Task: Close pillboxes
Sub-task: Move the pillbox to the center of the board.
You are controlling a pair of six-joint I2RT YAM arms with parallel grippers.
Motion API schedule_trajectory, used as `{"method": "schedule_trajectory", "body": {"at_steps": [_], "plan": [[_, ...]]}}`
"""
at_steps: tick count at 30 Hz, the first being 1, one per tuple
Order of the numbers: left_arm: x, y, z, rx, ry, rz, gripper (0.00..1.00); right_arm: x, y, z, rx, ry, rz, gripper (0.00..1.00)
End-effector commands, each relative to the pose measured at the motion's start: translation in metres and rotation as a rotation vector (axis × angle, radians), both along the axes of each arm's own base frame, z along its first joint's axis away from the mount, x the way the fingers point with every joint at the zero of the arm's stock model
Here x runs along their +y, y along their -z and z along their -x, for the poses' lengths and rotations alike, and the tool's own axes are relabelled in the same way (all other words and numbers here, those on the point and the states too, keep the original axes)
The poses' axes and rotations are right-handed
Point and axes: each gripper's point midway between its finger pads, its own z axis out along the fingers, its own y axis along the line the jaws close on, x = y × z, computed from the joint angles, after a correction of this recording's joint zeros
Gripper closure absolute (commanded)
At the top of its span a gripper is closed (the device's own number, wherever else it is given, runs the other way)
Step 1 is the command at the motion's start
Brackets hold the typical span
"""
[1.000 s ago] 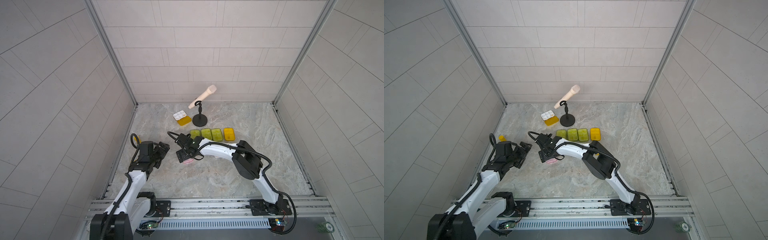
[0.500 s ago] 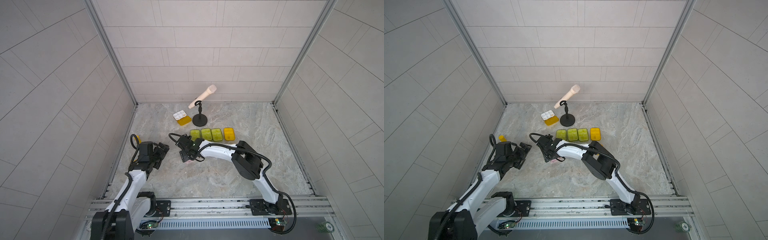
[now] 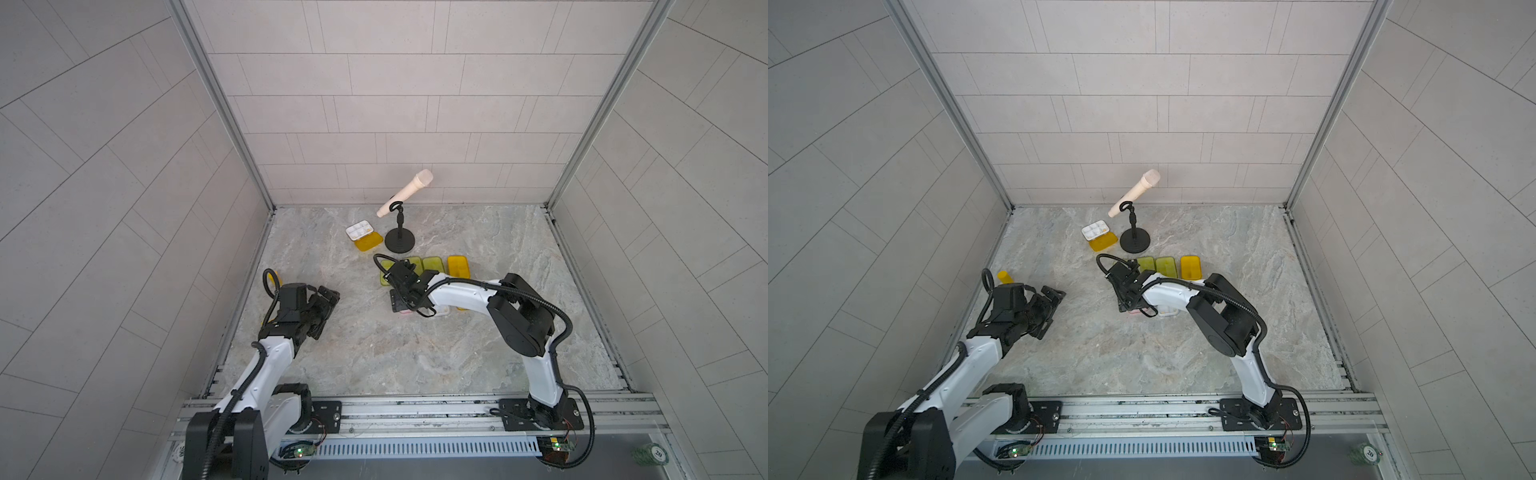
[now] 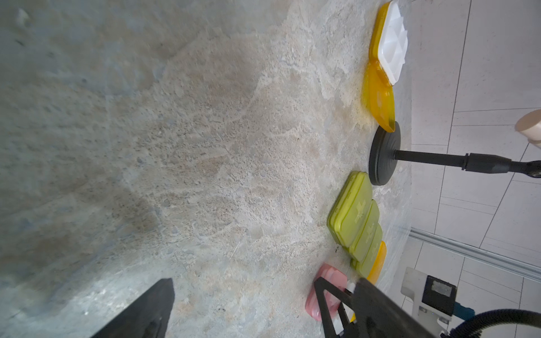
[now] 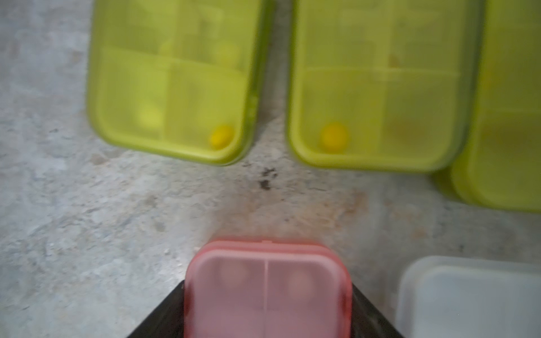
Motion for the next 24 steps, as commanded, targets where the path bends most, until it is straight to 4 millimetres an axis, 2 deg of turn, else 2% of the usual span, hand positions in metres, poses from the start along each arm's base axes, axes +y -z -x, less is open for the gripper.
{"method": "schedule_trajectory", "body": {"at_steps": [1,6,10,14,24], "plan": [[-0.001,0.002,-0.003,-0.008,0.000,0.020,0.00,-0.015,0.002,0.005,0.002,0.046,0.035,0.23],[-0.008,0.004,-0.005,0.006,0.028,0.053,0.01,-0.024,-0.003,0.004,-0.022,0.092,0.024,0.22],[-0.011,0.005,-0.007,0.017,0.042,0.065,0.01,-0.021,-0.013,0.004,-0.040,0.080,-0.002,0.19],[-0.014,-0.001,-0.013,0.001,0.060,0.071,0.01,-0.014,-0.024,0.004,-0.048,0.044,-0.019,0.15],[-0.013,-0.020,-0.034,-0.013,0.106,0.033,0.01,-0.004,-0.067,0.008,-0.102,-0.027,-0.092,0.13]]}}
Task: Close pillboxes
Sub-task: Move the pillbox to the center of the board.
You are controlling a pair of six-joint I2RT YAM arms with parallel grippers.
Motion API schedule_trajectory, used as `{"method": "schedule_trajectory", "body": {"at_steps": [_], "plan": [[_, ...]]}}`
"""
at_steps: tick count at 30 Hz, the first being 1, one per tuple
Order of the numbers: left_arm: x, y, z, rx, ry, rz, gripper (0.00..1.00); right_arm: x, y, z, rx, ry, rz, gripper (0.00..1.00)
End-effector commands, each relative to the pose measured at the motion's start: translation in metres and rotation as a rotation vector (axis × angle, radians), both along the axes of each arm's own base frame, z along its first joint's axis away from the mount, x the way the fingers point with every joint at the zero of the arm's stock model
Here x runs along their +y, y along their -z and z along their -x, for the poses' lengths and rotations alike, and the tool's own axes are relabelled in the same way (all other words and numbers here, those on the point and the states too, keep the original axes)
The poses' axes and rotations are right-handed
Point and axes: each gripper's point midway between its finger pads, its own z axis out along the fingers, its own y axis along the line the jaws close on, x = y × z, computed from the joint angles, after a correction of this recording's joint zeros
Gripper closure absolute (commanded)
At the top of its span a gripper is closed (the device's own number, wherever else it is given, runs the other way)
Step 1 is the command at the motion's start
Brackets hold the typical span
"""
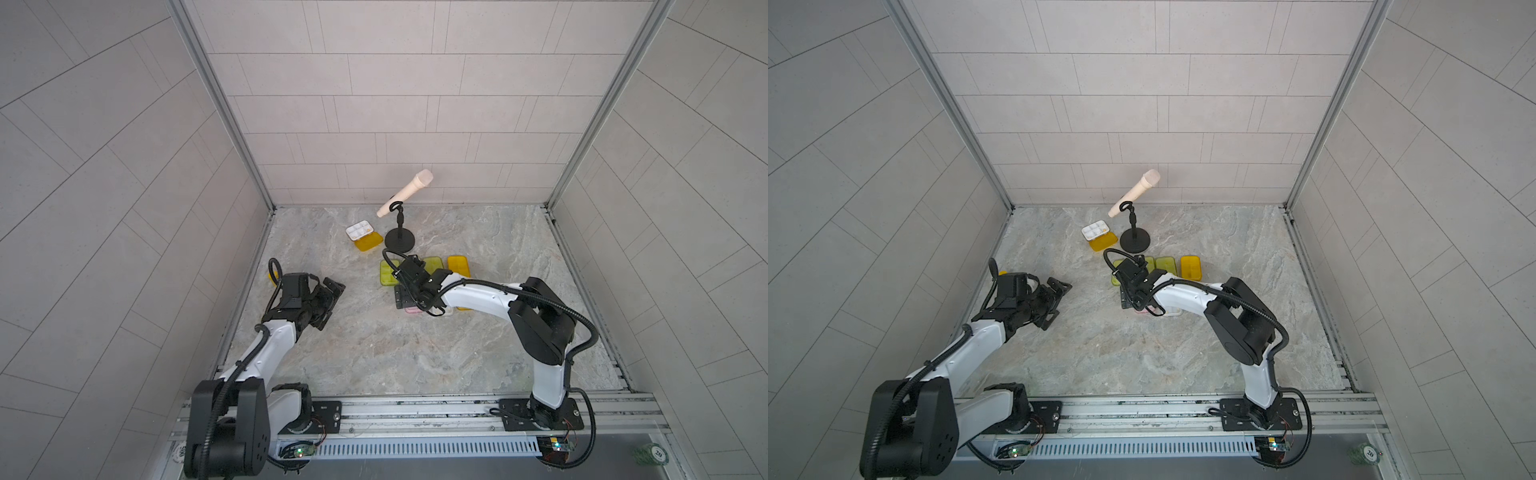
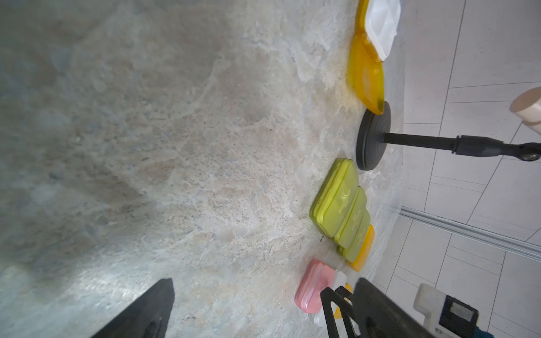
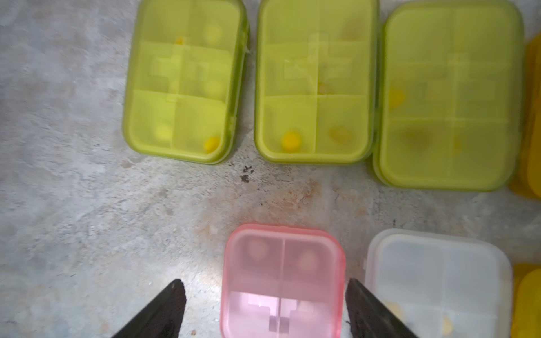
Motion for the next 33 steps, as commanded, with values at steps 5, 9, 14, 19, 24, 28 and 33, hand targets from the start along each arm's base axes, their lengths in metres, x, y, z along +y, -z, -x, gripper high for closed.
{"method": "schedule_trajectory", "body": {"at_steps": [5,9,14,19,24,28,33], "plan": [[0.002,-0.018,-0.029,-0.024,0.028,-0.029,0.02,-0.004,-0.040,0.009,-0.074,-0.052,-0.041,0.13],[0.004,-0.029,-0.054,-0.041,0.033,-0.049,0.03,-0.013,-0.047,0.013,-0.099,-0.055,-0.037,0.13],[0.001,-0.029,-0.088,-0.005,0.060,-0.072,0.07,-0.029,-0.050,0.016,-0.116,-0.040,-0.036,0.12],[-0.022,-0.017,-0.126,-0.013,0.053,0.028,0.21,-0.044,-0.052,0.012,-0.129,-0.013,-0.042,0.13],[-0.036,-0.006,-0.167,-0.110,-0.006,0.128,0.40,-0.056,-0.051,0.011,-0.127,0.001,-0.044,0.13],[-0.035,0.009,-0.192,-0.168,-0.059,0.181,0.47,-0.065,-0.050,0.013,-0.125,0.008,-0.042,0.13],[-0.026,0.025,-0.207,-0.199,-0.111,0.152,0.47,-0.071,-0.050,0.015,-0.121,0.015,-0.044,0.13]]}}
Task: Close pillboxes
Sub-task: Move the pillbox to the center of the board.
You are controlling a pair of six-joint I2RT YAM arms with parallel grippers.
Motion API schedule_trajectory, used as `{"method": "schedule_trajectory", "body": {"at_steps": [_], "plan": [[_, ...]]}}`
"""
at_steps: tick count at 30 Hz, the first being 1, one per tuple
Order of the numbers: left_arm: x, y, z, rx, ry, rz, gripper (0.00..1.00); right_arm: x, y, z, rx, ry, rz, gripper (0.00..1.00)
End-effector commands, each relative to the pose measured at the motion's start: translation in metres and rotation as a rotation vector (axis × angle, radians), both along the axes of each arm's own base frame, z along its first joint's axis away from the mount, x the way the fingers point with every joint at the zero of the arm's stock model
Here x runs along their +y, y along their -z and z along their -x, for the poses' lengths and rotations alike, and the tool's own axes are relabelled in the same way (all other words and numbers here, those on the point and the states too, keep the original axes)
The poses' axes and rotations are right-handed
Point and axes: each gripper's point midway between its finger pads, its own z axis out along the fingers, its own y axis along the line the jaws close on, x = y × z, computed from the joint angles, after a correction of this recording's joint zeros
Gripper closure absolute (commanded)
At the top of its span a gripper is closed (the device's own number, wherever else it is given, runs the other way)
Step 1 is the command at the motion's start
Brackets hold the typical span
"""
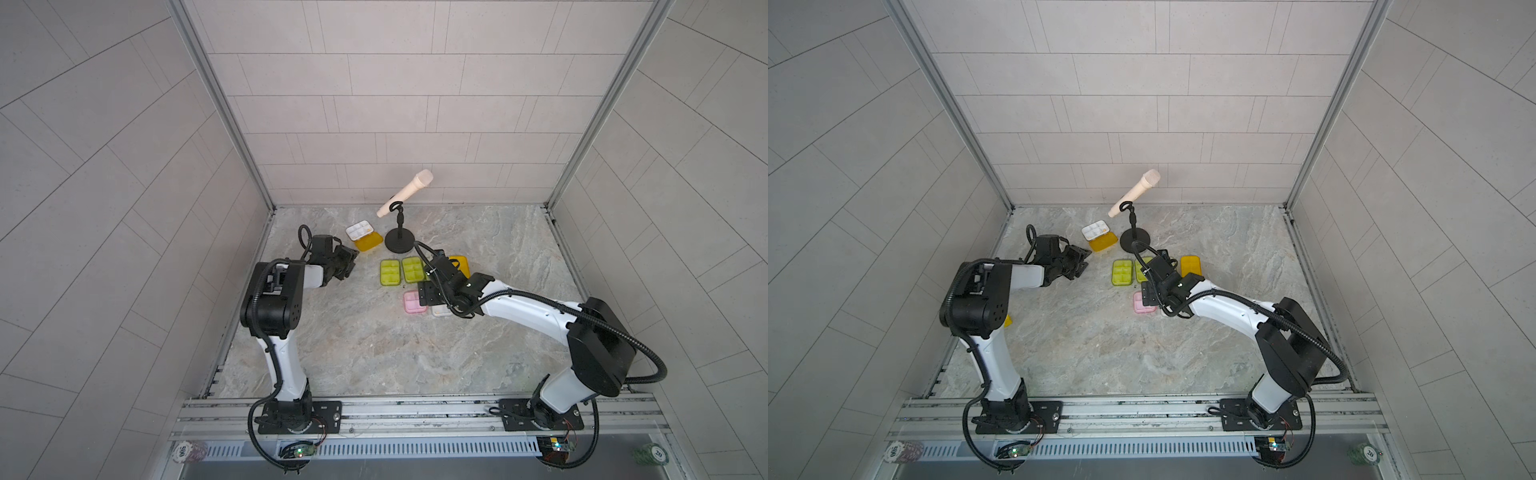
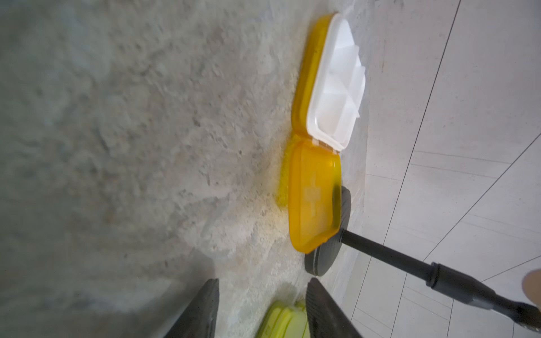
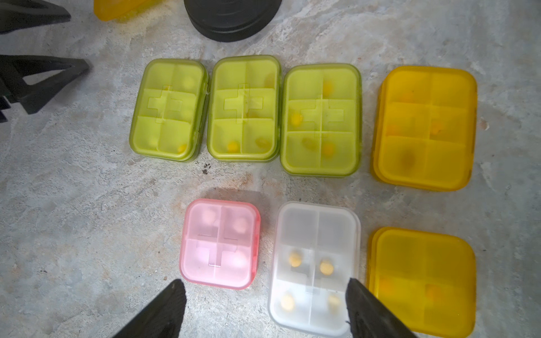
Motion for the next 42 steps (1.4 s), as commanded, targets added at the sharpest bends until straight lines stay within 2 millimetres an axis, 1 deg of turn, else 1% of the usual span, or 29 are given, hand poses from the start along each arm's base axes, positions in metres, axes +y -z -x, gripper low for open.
{"method": "schedule_trajectory", "body": {"at_steps": [1,5,8,10,15,17,23,25,30,34,42], "plan": [[0.008,-0.020,-0.028,-0.115,-0.069,0.006,0.47,-0.007,-0.009,0.000,-0.023,0.007,-0.003,0.13],[0.006,-0.009,-0.042,-0.133,-0.062,0.012,0.47,-0.007,-0.008,-0.001,-0.021,0.006,-0.005,0.13],[0.005,-0.001,-0.047,-0.140,-0.072,0.037,0.47,-0.006,-0.009,-0.002,-0.021,0.005,-0.007,0.14],[0.004,0.004,-0.050,-0.136,-0.079,0.051,0.49,-0.007,-0.011,-0.002,-0.023,0.006,-0.008,0.14],[-0.003,0.009,-0.055,-0.138,-0.063,0.076,0.54,-0.008,-0.011,-0.001,-0.021,0.009,-0.002,0.14],[-0.007,0.010,-0.056,-0.141,-0.056,0.082,0.57,-0.008,-0.011,-0.001,-0.021,0.013,-0.006,0.14],[-0.017,0.011,-0.054,-0.132,-0.029,0.084,0.59,-0.008,-0.007,-0.002,-0.014,0.016,-0.003,0.14],[-0.017,0.013,-0.052,-0.125,-0.030,0.080,0.64,-0.007,-0.006,-0.002,-0.012,0.015,-0.001,0.14],[-0.018,0.014,-0.051,-0.123,-0.026,0.086,0.71,-0.007,-0.005,-0.002,-0.012,0.016,-0.003,0.14],[-0.018,0.010,-0.052,-0.134,-0.028,0.090,0.78,-0.006,-0.005,-0.002,-0.012,0.017,-0.008,0.15],[-0.017,0.004,-0.051,-0.151,-0.044,0.109,0.82,-0.005,-0.003,-0.001,-0.008,0.015,-0.016,0.15]]}}
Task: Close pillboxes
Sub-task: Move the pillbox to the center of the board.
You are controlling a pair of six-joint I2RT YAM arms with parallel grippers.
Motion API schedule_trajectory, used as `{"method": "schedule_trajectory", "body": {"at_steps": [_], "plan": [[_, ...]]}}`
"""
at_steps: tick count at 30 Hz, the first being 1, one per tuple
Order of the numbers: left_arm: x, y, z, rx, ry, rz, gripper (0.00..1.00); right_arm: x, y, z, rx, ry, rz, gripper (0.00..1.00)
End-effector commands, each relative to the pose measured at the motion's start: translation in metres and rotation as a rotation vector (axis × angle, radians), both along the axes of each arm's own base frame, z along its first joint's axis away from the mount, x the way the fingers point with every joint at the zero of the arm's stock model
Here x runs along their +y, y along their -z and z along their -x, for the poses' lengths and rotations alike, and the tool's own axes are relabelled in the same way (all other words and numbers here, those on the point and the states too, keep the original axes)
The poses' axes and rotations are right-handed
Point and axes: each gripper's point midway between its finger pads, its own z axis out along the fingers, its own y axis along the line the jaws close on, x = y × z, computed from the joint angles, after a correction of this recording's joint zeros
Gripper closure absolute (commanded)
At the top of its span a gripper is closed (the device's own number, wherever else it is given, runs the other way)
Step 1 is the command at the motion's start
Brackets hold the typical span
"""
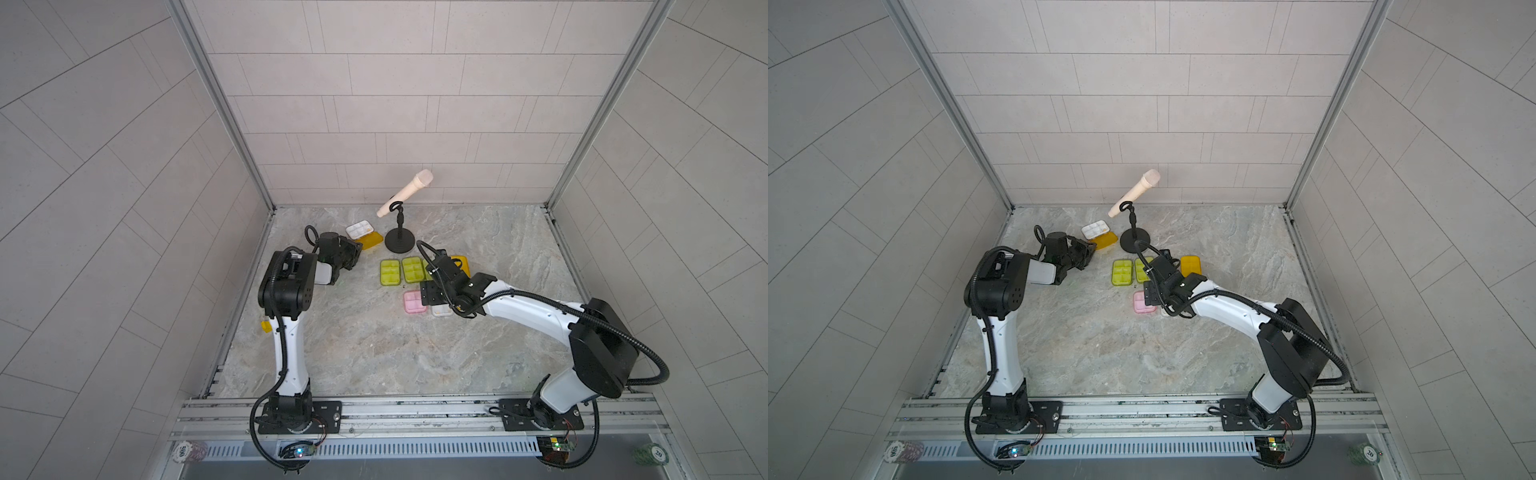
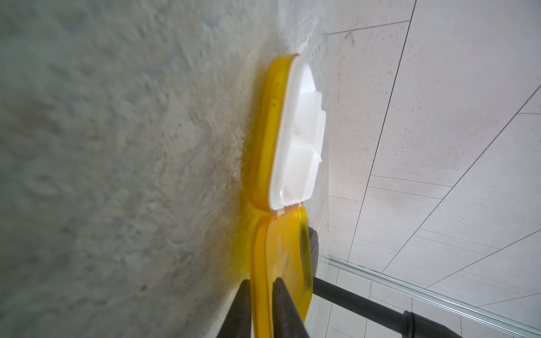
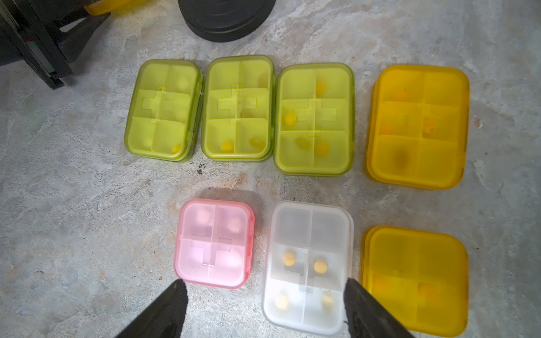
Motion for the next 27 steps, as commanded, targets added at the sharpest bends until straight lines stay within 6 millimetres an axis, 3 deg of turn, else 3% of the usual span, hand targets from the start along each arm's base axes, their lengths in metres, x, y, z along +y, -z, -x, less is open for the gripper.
{"method": "schedule_trajectory", "body": {"at_steps": [1,10,27], "plan": [[0.000,-0.001,0.002,-0.007,-0.014,0.026,0.83,-0.002,-0.003,0.000,-0.009,0.012,-0.013,0.15],[0.000,-0.012,0.004,-0.038,-0.030,0.069,0.84,0.000,-0.004,0.002,-0.009,0.007,-0.021,0.15],[0.011,-0.020,0.050,-0.053,-0.076,0.090,0.85,0.003,-0.014,0.009,-0.032,-0.007,-0.041,0.15]]}}
